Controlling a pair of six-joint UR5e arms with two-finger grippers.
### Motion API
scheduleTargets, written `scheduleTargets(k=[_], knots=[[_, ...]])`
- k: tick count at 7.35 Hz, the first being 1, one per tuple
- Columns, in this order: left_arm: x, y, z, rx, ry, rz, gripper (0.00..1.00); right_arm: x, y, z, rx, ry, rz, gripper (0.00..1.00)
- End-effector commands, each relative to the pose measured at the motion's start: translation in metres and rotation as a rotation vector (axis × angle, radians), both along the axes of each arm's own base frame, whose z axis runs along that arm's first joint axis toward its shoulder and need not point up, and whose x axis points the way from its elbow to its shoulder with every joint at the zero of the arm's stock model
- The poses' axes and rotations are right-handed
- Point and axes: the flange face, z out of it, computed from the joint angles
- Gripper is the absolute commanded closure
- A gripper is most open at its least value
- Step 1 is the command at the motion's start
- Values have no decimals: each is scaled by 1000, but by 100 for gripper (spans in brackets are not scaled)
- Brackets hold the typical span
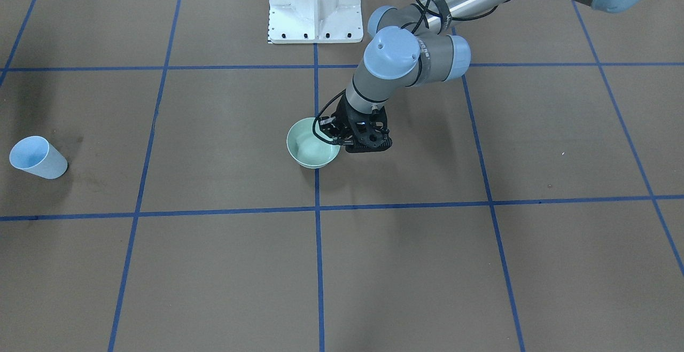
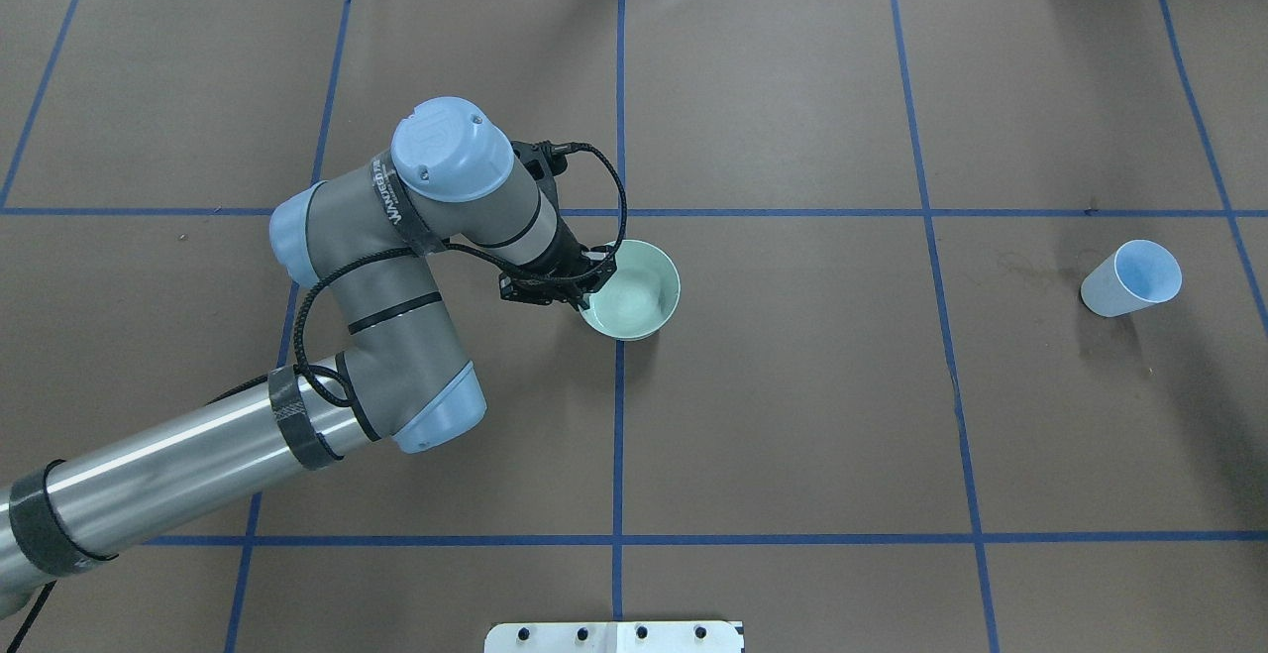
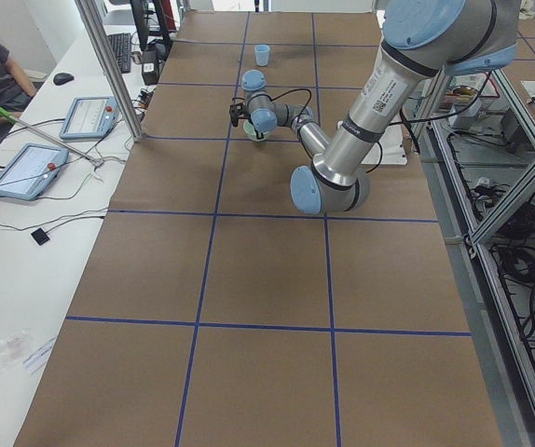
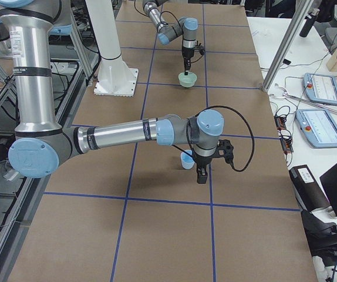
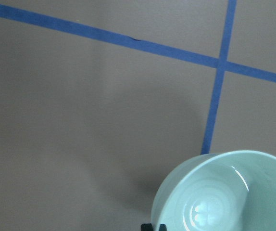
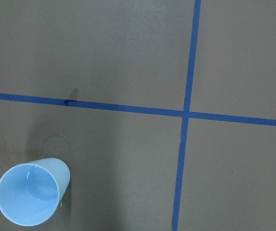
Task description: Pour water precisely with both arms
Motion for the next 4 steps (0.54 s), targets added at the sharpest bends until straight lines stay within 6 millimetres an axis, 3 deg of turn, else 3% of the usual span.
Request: scheduleTargets(k=[1,4], knots=[[8,4,0,-2,-7,7,100,0,0,0,0,0,0,1],[3,-1,2,-3,-8,-2,100,0,0,-1,1,-2,0,1]])
